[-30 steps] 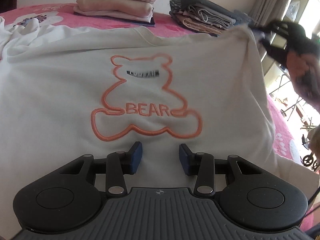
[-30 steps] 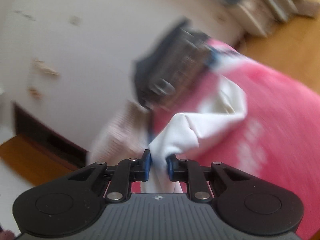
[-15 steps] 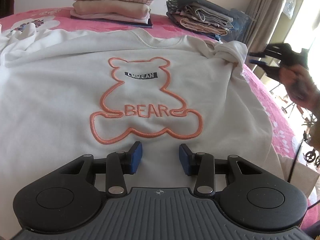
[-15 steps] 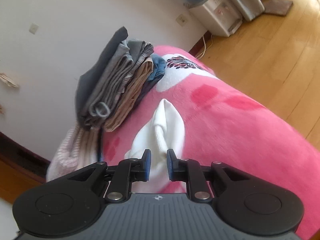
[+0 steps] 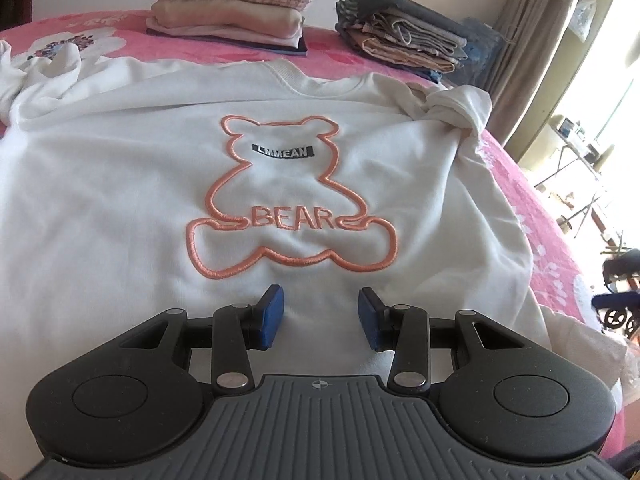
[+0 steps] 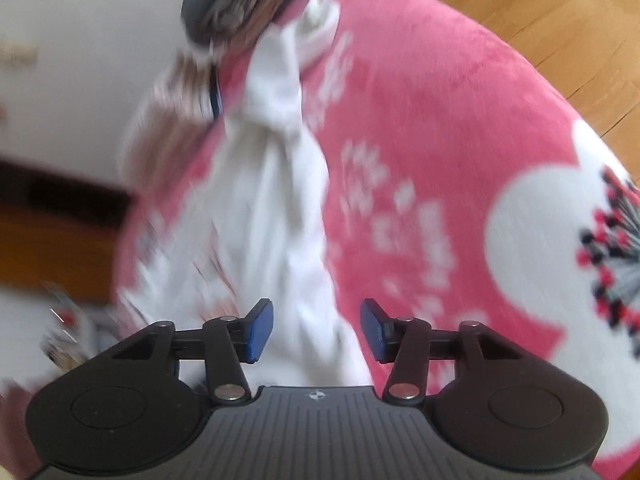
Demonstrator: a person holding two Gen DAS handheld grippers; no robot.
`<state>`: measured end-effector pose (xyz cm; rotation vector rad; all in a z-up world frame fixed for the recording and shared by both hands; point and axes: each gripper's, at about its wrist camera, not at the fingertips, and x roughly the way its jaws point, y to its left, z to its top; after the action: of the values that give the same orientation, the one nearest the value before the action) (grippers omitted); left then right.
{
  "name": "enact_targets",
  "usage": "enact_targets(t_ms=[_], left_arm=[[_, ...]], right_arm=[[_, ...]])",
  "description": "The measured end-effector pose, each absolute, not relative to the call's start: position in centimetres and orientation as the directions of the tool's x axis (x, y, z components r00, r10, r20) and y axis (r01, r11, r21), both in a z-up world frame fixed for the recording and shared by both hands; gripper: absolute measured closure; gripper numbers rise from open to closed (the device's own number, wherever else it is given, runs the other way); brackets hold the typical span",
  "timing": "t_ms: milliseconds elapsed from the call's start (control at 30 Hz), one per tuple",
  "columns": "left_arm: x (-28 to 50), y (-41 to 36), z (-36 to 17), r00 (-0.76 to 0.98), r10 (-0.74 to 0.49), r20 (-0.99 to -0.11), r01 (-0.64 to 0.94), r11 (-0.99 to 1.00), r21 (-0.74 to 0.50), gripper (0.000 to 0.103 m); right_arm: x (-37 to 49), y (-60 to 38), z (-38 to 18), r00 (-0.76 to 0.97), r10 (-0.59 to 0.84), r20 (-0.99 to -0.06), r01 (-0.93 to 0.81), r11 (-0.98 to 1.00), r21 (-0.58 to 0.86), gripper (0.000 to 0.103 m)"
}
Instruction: Fold clothes
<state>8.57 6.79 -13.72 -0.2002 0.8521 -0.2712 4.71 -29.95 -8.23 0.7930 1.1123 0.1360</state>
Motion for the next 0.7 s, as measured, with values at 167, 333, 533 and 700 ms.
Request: enact_targets(t_ms=[167, 333, 533, 700], left_arm=[[8.6, 6.4, -14.2, 0.625, -0.304, -0.719, 0.165, 0.952, -0.260, 0.062], [8.8, 6.2, -14.5, 0.630, -0.291, -0.720, 0.164, 0.956, -0.243, 0.062], [9.0, 6.6, -14.6, 0.625, -0.300, -0.721, 0.155, 0.953, -0.261, 0.062], [9.0, 6.6, -14.6, 0.623, -0.297, -0.723, 0.156, 0.954, -0.257, 0.062]], right_arm=[[4.0, -26.9, -10.0, 0.365, 0.394, -0.843, 0.219, 0.844, 0.489, 0.046], [1.4, -27.2, -10.7, 0.350, 0.406, -0.844, 0.302, 0.804, 0.512, 0.097], [-5.6, -29.6, -8.3, 0.433, 0.368, -0.823, 0.442, 0.709, 0.549, 0.097], [-8.5, -30.9, -9.4, 0.476, 0.350, -0.806, 0.546, 0.601, 0.584, 0.097]])
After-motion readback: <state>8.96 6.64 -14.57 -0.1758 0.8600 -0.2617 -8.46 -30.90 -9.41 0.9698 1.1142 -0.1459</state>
